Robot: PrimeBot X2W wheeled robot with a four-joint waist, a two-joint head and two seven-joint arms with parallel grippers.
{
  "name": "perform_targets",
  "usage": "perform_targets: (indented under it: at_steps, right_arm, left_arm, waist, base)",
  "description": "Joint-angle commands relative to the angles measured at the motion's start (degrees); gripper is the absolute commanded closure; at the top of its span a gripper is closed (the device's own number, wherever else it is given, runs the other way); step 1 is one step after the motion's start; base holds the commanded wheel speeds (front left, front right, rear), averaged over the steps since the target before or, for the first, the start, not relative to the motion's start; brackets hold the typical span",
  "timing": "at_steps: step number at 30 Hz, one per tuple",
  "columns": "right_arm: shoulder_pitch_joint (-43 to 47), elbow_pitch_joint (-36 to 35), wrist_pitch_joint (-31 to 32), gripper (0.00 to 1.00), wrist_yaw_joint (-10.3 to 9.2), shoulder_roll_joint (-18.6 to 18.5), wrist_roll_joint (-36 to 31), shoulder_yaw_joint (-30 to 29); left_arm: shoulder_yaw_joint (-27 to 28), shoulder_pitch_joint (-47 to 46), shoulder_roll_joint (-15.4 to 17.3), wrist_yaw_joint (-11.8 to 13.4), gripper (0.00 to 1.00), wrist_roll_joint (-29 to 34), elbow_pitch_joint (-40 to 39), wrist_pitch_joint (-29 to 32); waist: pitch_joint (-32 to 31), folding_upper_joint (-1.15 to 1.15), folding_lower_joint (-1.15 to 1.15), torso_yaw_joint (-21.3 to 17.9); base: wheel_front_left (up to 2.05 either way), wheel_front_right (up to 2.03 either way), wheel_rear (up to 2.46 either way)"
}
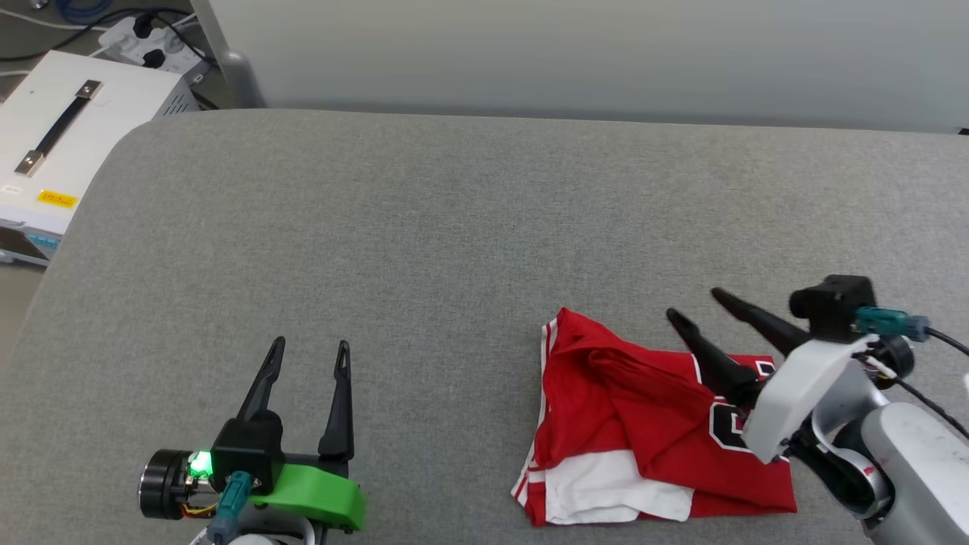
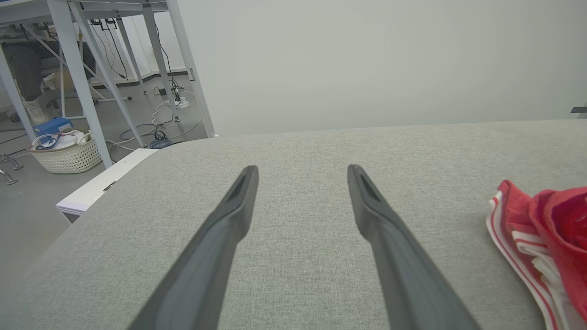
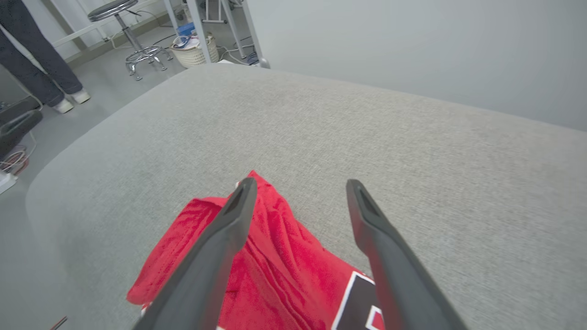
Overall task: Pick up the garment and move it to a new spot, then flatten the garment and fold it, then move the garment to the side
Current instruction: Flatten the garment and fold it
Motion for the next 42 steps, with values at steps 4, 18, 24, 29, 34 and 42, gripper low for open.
perform_targets:
  at_steps: [4, 18, 24, 29, 34, 42]
  right_arm:
    - [4.7, -2.4, -6.4, 0.00, -0.04, 1.3, -6.0, -8.1]
    - [17.4, -5.9, -19.3, 0.00, -0.04, 14.1, -27.9, -27.5]
    - [23.9, -9.4, -19.6, 0.00, -0.04, 18.9, -31.8, -29.7]
    - [26.5, -10.0, -19.6, 0.00, -0.04, 20.6, -32.0, -31.4]
    - [27.8, -10.3, -19.6, 0.00, -0.04, 21.5, -32.2, -32.6]
    - [28.3, -9.6, -19.6, 0.00, -0.04, 21.9, -32.8, -32.3]
  left_arm:
    - [0.3, 0.6, 0.3, -0.4, 0.00, 0.1, -0.2, -0.3]
    - [0.0, 1.9, 0.6, -0.2, 0.00, 0.8, -0.3, -0.3]
    - [0.0, 3.4, 0.9, 0.7, 0.00, 1.1, -1.0, -0.3]
    - [0.1, 4.7, 1.0, 0.9, 0.00, 0.8, -1.2, -0.3]
    - [0.2, 5.2, 1.0, 1.2, 0.00, 0.7, -1.2, -0.3]
    - [0.1, 5.6, 1.0, 1.3, 0.00, 0.5, -0.9, -0.3]
  waist:
    - [-1.4, 0.00, 0.00, -2.0]
    - [-4.0, 0.00, 0.00, -4.7]
    - [-5.1, 0.00, 0.00, -4.7]
    - [-5.8, 0.00, 0.00, -4.3]
    - [-6.2, 0.00, 0.00, -4.0]
    - [-6.5, 0.00, 0.00, -4.0]
  base:
    - [0.00, 0.00, 0.00]
    - [0.00, 0.00, 0.00]
    - [0.00, 0.00, 0.00]
    - [0.00, 0.00, 0.00]
    - [0.00, 0.00, 0.00]
    - [0.00, 0.00, 0.00]
